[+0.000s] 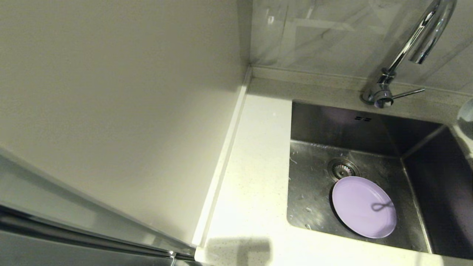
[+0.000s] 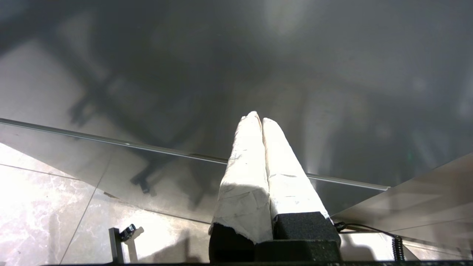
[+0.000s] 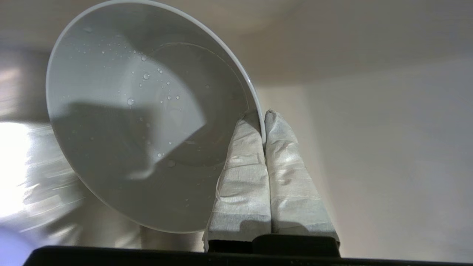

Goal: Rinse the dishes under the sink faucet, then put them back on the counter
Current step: Place the bowl on the table

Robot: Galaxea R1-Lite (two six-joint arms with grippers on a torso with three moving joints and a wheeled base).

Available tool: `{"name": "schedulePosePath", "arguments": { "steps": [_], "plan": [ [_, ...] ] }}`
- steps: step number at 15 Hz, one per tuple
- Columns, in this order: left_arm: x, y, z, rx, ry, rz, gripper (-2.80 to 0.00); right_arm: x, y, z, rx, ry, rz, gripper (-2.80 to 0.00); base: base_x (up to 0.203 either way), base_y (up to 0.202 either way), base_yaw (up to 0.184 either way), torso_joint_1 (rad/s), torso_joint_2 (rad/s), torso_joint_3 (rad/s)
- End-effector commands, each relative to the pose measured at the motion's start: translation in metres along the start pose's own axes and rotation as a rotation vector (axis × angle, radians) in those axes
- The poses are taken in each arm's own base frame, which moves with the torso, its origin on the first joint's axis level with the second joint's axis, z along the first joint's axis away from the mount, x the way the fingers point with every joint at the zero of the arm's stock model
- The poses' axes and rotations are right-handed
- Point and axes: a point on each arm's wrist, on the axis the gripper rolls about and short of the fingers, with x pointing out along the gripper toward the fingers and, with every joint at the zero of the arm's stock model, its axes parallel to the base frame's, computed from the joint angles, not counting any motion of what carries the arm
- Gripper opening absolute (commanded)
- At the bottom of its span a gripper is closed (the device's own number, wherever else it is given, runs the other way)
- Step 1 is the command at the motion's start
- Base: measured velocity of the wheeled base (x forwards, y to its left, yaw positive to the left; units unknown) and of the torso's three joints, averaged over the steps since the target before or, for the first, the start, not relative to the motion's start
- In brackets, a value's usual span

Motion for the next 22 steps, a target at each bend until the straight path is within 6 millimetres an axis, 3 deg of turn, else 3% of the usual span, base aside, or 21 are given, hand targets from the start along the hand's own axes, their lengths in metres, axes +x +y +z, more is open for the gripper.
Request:
{"name": "schedulePosePath", "arguments": {
  "steps": [1,3,6,10,15,19,22],
  "plan": [
    [0.0,0.0,-0.001,-0.001,0.003,0.0,-2.8,-0.015,-0.039,0.005,-0.012,-0.033,-0.147,-2.8,0.0,0.0,0.0,0.0,0.0,0.0],
    [0.0,0.0,-0.001,-0.001,0.003,0.0,-2.8,-0.022,-0.068,0.0,-0.02,-0.011,-0.258,-2.8,0.0,0.0,0.0,0.0,0.0,0.0],
    [0.0,0.0,-0.001,-0.001,0.003,0.0,-2.8,-0.031,-0.105,-0.022,0.017,0.136,-0.36,-2.8,0.0,0.0,0.0,0.0,0.0,0.0],
    [0.0,0.0,-0.001,-0.001,0.003,0.0,-2.8,-0.059,-0.126,-0.046,0.323,0.394,-0.27,-2.8,0.0,0.0,0.0,0.0,0.0,0.0],
    [0.0,0.0,-0.001,0.001,0.003,0.0,-2.8,-0.089,-0.128,-0.05,0.792,0.558,-0.215,-2.8,0.0,0.0,0.0,0.0,0.0,0.0],
    [0.0,0.0,-0.001,-0.001,0.003,0.0,-2.8,-0.086,-0.124,-0.064,0.912,0.636,-0.234,-2.8,0.0,0.0,0.0,0.0,0.0,0.0],
    [0.0,0.0,-0.001,-0.001,0.003,0.0,-2.8,-0.084,-0.123,-0.091,0.97,0.736,-0.304,-2.8,0.0,0.0,0.0,0.0,0.0,0.0]
  ]
}}
